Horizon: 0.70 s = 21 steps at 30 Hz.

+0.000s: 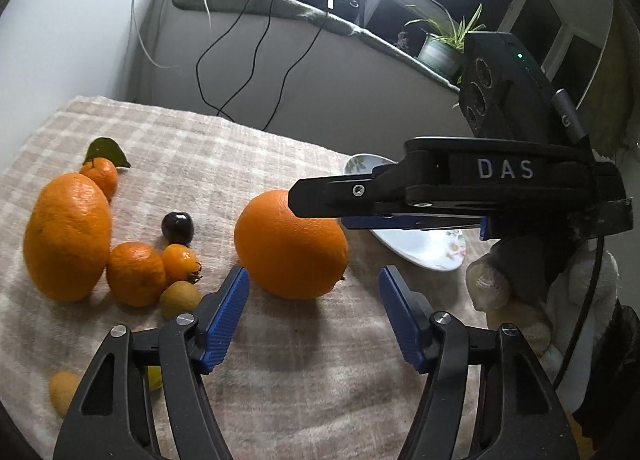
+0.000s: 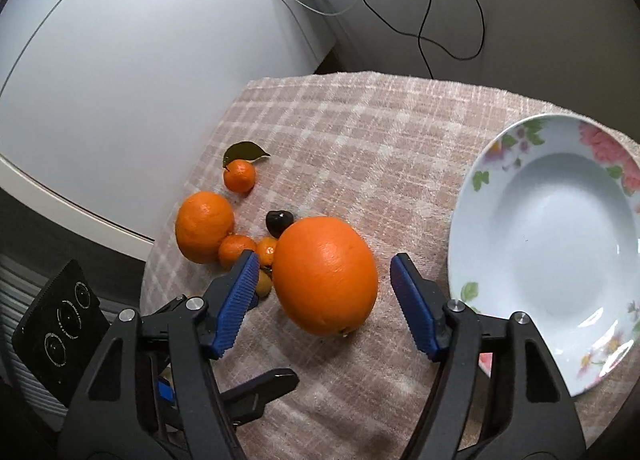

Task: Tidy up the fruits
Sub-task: 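Move the right tool to the large orange and close around it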

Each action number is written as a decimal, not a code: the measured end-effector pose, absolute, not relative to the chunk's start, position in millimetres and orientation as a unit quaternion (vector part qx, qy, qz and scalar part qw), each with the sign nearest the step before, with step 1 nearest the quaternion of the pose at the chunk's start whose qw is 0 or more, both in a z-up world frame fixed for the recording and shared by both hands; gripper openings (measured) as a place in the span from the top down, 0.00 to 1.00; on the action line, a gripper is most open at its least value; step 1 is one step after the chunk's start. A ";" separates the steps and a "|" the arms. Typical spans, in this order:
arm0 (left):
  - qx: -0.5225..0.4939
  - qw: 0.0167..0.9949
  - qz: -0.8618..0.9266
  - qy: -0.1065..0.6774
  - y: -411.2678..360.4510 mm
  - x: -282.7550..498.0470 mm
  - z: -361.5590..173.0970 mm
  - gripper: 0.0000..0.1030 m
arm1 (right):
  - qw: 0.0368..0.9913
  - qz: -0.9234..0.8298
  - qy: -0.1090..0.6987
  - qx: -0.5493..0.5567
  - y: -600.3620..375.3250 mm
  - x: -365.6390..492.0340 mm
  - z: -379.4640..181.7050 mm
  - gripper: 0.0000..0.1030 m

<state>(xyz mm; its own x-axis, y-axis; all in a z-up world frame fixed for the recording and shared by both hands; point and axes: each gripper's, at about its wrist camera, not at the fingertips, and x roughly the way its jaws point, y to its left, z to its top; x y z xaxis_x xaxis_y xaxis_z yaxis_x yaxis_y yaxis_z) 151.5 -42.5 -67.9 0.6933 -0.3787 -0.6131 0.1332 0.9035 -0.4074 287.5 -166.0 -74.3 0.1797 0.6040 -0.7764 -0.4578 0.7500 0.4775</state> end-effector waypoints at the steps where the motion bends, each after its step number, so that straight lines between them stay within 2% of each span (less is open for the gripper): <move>1: -0.167 0.904 -0.141 0.367 -43.3 153.0 -68.6 0.36 | 0.763 0.348 0.540 0.068 -167.1 287.2 -74.5 0.30; 13: -0.166 0.898 -0.132 0.384 -43.3 165.2 -75.2 0.36 | 0.749 0.350 0.561 0.044 -154.2 289.6 -89.7 0.30; 14: -0.167 0.898 -0.132 0.385 -43.1 165.4 -75.4 0.36 | 0.745 0.353 0.563 0.046 -153.6 289.5 -91.2 0.33; 21: -0.167 0.898 -0.132 0.384 -40.9 165.9 -74.8 0.40 | 0.745 0.352 0.564 0.054 -153.8 287.9 -92.0 0.34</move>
<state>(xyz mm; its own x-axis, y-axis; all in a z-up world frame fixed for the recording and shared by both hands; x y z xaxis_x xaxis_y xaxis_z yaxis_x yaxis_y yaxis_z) 165.9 -40.9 -74.8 0.6703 -0.3659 -0.6456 0.1088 0.9090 -0.4023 287.9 -153.8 -92.0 0.1167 0.5849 -0.8026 -0.4631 0.7470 0.4770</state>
